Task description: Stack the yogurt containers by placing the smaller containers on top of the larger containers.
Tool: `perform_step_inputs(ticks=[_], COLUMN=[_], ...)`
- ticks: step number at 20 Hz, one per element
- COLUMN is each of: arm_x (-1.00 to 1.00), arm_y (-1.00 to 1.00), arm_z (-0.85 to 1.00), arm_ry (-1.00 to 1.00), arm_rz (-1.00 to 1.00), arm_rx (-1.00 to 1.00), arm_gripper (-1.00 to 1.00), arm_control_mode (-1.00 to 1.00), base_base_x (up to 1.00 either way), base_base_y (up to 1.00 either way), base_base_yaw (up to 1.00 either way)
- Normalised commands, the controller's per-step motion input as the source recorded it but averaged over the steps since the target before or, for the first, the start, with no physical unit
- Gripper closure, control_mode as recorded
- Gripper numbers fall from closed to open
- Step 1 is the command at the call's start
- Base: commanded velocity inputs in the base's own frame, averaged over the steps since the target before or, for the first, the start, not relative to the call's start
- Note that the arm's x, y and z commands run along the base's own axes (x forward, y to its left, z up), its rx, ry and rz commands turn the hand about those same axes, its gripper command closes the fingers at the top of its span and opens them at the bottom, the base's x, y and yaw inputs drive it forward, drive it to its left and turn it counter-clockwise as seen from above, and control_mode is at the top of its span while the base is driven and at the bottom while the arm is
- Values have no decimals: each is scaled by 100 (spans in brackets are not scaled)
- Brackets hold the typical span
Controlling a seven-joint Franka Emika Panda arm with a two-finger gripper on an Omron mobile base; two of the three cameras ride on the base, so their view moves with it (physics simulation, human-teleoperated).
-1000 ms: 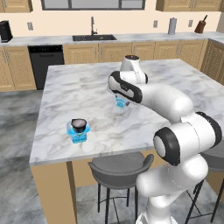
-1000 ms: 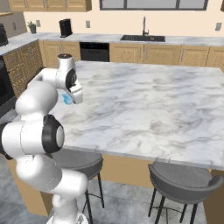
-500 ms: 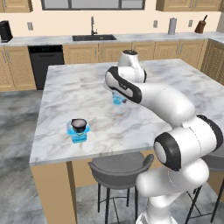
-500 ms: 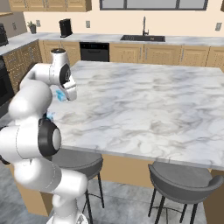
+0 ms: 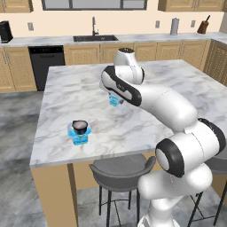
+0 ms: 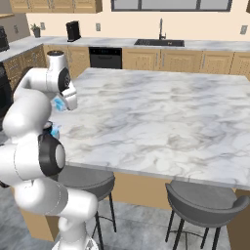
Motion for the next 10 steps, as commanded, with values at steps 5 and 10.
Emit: perform_step_inputs(ticks=[5, 10], arm_x=[-14, -12], arm_y=[27, 26], arm_z=[4, 0], arm_ry=[0, 0], arm_rz=[1, 3], arm_rx=[0, 0], arm_gripper=[100, 100], arm_control_mode=[-100, -100], base_base_x=[0, 0], base_base_y=[0, 0], base_base_yaw=[0, 0])
